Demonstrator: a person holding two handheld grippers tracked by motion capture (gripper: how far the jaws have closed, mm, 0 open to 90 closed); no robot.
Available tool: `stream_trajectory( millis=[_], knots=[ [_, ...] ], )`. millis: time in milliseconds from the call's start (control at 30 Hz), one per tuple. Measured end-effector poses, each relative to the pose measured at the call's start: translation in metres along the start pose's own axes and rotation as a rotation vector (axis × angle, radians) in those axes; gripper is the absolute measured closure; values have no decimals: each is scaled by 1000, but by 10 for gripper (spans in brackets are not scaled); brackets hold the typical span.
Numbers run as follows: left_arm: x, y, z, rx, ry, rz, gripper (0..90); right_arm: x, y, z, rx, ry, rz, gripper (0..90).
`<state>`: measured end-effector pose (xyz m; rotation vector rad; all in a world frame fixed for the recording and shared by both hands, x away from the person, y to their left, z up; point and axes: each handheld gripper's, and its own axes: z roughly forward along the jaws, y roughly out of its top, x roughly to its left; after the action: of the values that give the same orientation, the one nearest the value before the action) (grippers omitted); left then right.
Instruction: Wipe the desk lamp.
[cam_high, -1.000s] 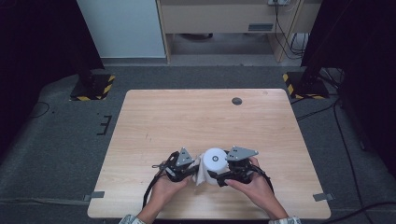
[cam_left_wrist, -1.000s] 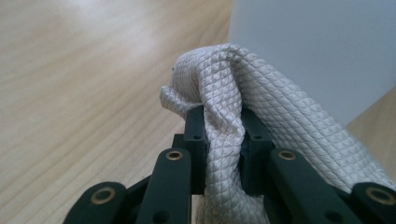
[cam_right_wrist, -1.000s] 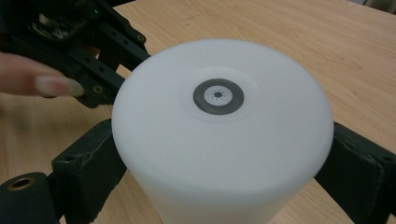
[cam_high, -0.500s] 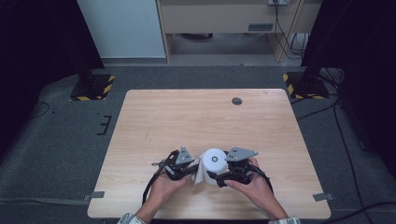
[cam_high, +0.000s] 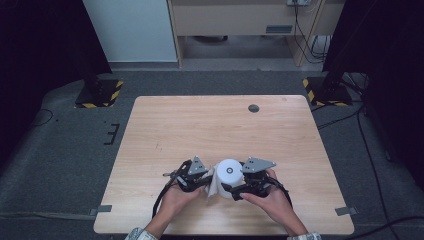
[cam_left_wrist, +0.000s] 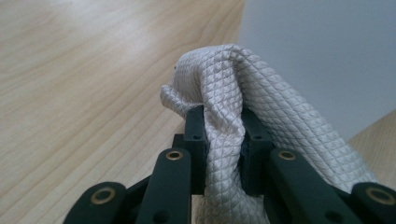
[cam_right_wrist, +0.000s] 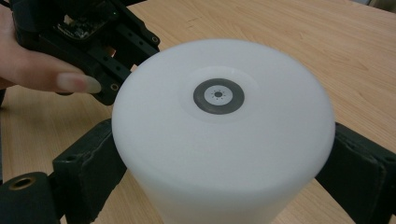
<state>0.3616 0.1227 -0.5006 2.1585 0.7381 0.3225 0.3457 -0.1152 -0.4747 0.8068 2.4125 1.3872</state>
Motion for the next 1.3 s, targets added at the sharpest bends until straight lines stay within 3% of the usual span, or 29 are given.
stream_trajectory(
  millis=[200, 467, 667, 733, 1000, 1167, 1300],
  knots=[
    [2, 3, -7, -44, -7, -11, 759, 3, -2, -2, 1, -19, -11, 82],
    [5, 18, -15, -86, -1, 22, 758, 3, -3, -2, 1, -17, -11, 92],
    [17, 35, -11, -88, -15, 34, 757, 4, -4, -1, 7, -13, -14, 92],
    [20, 39, -7, -94, -39, 26, 757, 4, -4, -1, 9, -11, -14, 92],
    [19, 35, 5, -36, -59, 61, 757, 4, -4, 0, 15, -6, -18, 91],
    [17, 25, 15, 39, -68, 97, 758, 4, -4, 1, 18, -8, -20, 90],
    [13, 21, 20, 85, -52, 121, 758, 4, -4, 1, 21, -9, -22, 90]
  ],
)
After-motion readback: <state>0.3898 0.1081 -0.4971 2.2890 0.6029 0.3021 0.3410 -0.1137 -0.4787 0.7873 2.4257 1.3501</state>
